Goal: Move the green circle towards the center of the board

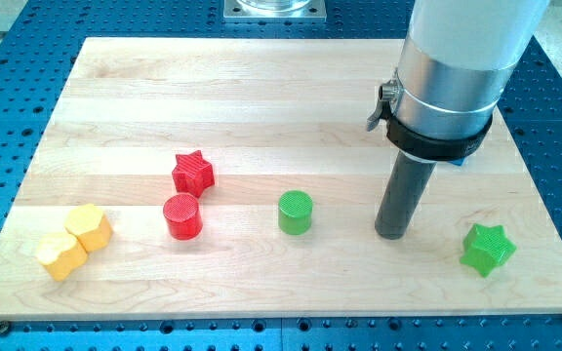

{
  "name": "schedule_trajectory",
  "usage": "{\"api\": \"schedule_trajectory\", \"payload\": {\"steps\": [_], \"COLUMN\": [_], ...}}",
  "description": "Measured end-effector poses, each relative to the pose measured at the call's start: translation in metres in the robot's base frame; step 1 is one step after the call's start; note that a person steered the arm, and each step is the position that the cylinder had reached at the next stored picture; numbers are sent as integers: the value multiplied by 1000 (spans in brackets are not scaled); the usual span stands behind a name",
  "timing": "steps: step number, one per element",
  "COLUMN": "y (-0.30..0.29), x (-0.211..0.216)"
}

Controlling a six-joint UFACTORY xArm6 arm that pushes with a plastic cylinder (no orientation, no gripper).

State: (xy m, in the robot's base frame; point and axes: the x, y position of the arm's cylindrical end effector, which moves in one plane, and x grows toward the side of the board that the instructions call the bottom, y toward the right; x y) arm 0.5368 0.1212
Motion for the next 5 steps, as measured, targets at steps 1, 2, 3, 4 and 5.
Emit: {"api": "schedule_trajectory", "payload": {"steps": [1, 2, 3, 4, 5], "y": [0, 1, 1, 0, 0], "x": [0, -18, -19, -19, -19]}}
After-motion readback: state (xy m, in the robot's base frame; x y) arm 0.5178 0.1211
